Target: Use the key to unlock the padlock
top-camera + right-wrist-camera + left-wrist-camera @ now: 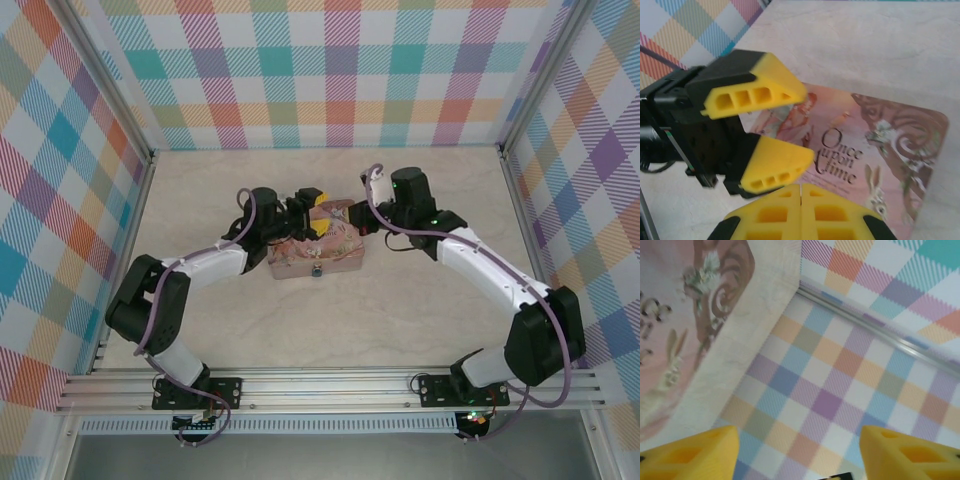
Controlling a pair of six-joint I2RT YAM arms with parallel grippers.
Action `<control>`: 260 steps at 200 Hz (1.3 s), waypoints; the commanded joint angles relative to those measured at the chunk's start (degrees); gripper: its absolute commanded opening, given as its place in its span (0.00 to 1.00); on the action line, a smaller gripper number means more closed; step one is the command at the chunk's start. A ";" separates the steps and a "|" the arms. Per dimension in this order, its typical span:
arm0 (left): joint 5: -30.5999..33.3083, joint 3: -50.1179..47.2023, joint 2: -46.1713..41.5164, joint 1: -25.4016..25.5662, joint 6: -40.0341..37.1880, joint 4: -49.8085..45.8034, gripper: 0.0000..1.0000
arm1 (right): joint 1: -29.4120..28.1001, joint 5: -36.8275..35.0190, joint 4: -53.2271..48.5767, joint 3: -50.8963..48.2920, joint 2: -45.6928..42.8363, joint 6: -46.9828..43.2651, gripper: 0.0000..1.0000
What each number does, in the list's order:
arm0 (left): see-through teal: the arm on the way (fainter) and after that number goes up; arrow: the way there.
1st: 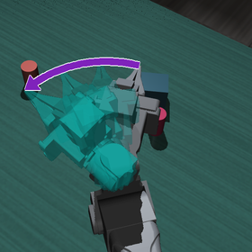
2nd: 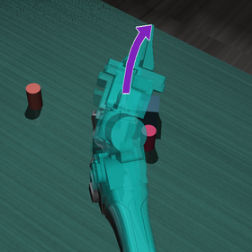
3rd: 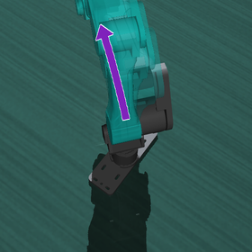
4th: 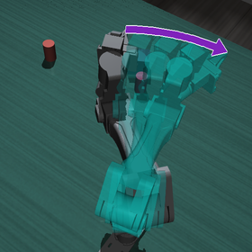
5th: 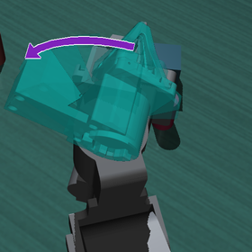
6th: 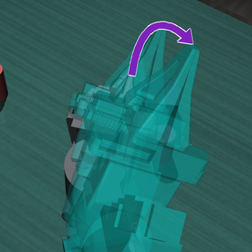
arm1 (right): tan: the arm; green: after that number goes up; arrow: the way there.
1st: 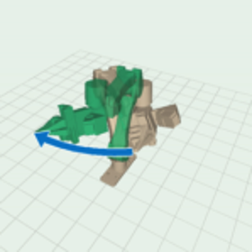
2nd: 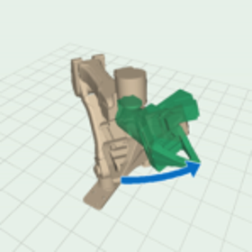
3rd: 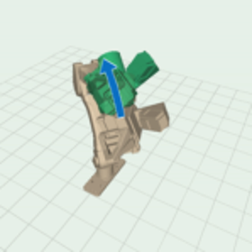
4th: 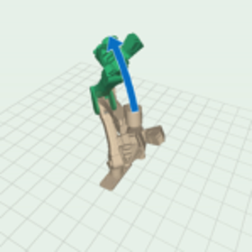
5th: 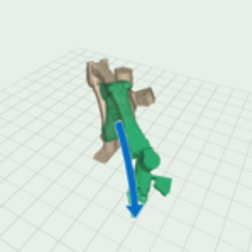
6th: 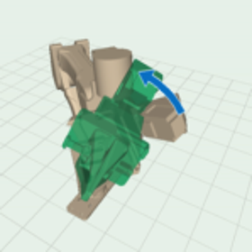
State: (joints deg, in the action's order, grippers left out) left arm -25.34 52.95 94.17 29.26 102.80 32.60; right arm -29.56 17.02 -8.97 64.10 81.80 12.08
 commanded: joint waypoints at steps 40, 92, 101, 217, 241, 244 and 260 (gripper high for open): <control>3.80 -0.37 3.10 3.94 17.25 11.89 0.59 | -2.34 -0.31 10.24 0.06 1.87 3.74 0.00; 4.75 -0.45 3.81 4.76 19.07 13.79 0.58 | -2.60 -0.98 10.66 -0.45 2.11 4.20 0.00; 4.78 -0.48 3.99 4.76 19.39 14.18 0.56 | -2.61 -1.11 10.80 -0.83 2.05 4.43 0.00; 5.92 -1.47 4.25 4.76 19.89 16.18 0.20 | -2.61 -2.83 8.84 -1.96 1.52 4.23 0.00; 6.01 -1.68 4.44 4.76 19.76 16.30 0.14 | -2.63 -2.99 8.71 -2.04 1.35 4.23 0.00; 5.96 -1.66 4.44 4.76 19.72 16.29 0.13 | -2.65 -3.08 8.70 -2.04 1.28 4.24 0.00; 5.96 -1.70 4.52 4.76 19.63 16.18 0.10 | -2.65 -3.53 8.57 -2.21 1.02 4.30 0.00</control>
State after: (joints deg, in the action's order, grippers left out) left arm -19.81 51.86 98.10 33.28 112.86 45.12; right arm -31.88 14.13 -0.54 62.57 83.15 16.05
